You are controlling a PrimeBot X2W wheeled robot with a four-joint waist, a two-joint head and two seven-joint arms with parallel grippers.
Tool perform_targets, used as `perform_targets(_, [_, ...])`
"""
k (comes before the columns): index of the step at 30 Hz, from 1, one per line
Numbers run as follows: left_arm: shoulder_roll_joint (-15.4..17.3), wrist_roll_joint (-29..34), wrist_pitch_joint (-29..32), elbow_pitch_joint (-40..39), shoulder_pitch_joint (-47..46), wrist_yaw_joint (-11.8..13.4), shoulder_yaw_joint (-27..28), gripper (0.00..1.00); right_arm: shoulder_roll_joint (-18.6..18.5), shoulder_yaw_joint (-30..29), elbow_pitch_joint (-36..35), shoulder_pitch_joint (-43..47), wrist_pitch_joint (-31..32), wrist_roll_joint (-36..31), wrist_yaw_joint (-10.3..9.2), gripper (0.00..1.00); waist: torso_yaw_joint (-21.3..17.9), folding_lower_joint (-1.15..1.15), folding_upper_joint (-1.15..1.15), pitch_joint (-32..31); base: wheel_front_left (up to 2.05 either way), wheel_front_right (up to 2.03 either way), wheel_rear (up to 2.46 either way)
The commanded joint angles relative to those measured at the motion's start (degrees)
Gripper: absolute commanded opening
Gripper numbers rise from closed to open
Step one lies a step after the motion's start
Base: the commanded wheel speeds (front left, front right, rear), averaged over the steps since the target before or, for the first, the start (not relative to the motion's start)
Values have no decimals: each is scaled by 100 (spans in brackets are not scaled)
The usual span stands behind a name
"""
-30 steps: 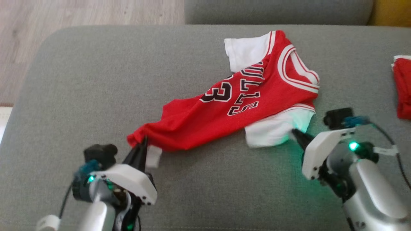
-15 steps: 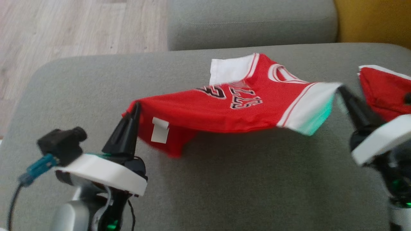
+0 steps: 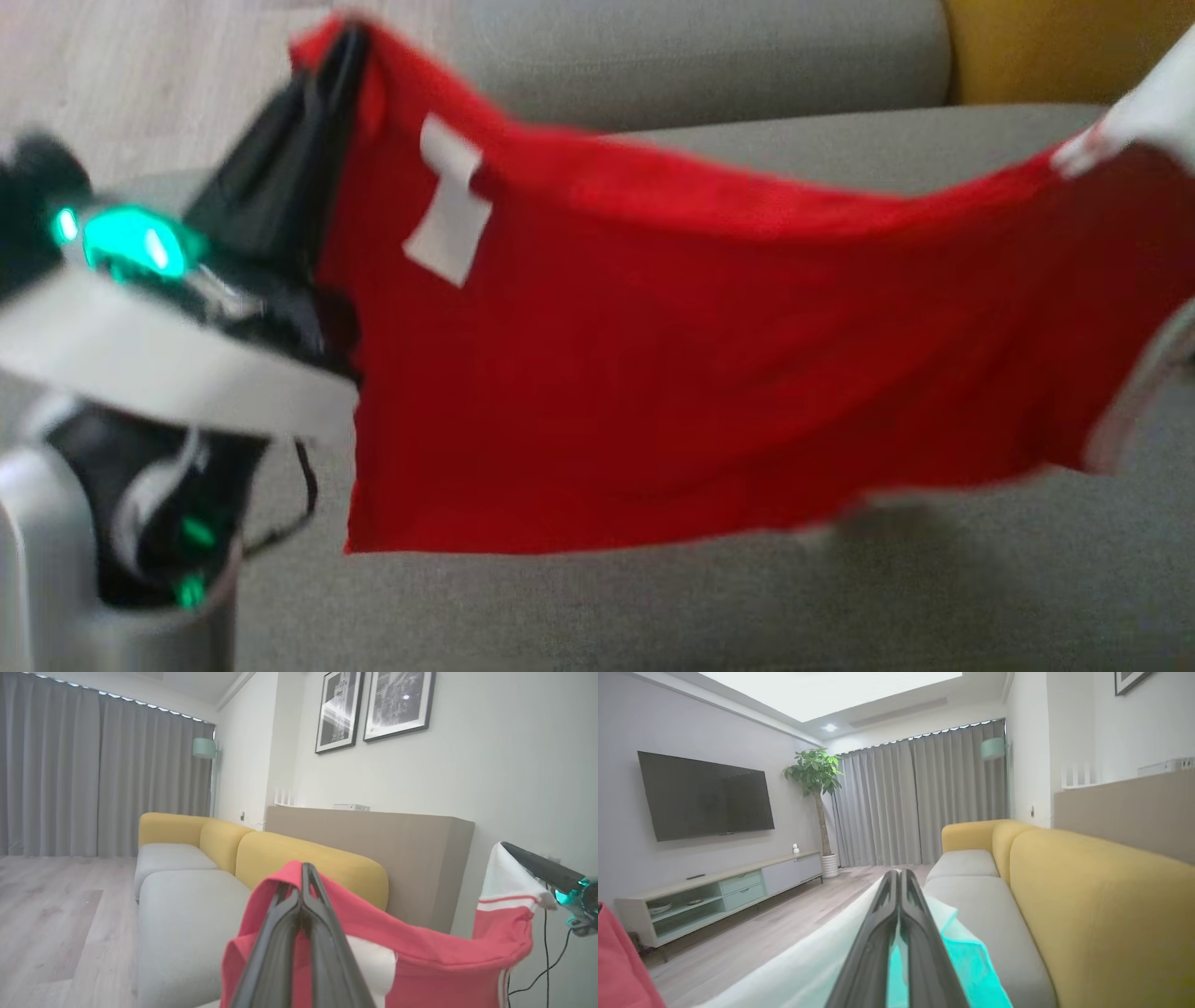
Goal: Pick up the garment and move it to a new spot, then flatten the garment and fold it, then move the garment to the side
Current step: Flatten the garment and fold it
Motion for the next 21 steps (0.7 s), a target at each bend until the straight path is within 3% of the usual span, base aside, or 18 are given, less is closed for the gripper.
perform_targets(1, [144, -7, 106, -85, -479, -58, 202, 0, -129, 66, -73, -397, 81, 7, 44, 0, 14, 0, 0, 183, 0, 0, 0])
perform_targets(7, [149, -62, 347, 904, -2002, -141, 166, 0, -189, 290, 832, -1923, 151, -366, 44, 0, 122, 0, 0, 990, 0, 0, 0])
perform_targets(12, [-2, 72, 35, 2399, -3326, -123, 247, 0, -69, 717, 1988, -3217, -304, -966, 44, 0, 292, 0, 0, 1709, 0, 0, 0])
perform_targets(15, [-15, 396, -523, 3401, -4111, -96, 306, 0, 116, 878, 2850, -4056, -981, -1366, 44, 0, 370, 0, 0, 2019, 0, 0, 0])
perform_targets(17, [-99, 621, -1375, 4362, -4760, -119, 363, 0, 357, 964, 3748, -4832, -2087, -1732, 44, 0, 401, 0, 0, 2168, 0, 0, 0])
perform_targets(21, [-201, 913, -2531, 5560, -5426, -175, 302, 0, 567, 1031, 4844, -5552, -3213, -2033, 44, 0, 452, 0, 0, 2390, 0, 0, 0])
